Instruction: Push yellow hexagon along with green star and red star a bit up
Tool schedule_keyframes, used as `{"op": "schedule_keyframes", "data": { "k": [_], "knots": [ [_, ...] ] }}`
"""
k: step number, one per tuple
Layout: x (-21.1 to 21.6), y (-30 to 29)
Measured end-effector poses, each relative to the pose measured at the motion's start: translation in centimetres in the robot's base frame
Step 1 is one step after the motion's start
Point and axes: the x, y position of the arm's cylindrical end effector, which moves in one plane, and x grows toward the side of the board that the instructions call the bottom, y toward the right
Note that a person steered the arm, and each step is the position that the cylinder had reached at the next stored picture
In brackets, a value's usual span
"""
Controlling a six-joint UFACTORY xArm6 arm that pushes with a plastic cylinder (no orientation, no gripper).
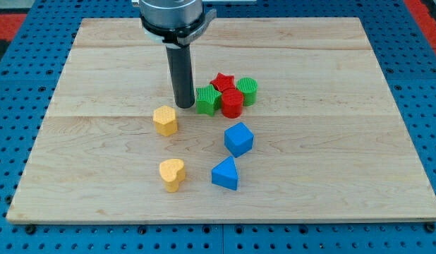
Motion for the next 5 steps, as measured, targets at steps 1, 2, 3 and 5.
{"op": "schedule_keyframes", "data": {
  "k": [1, 2, 3, 5],
  "knots": [
    [-1.9, 0.0],
    [-3.5, 0.7],
    [-4.0, 1.0],
    [-4.2, -4.6]
  ]
}}
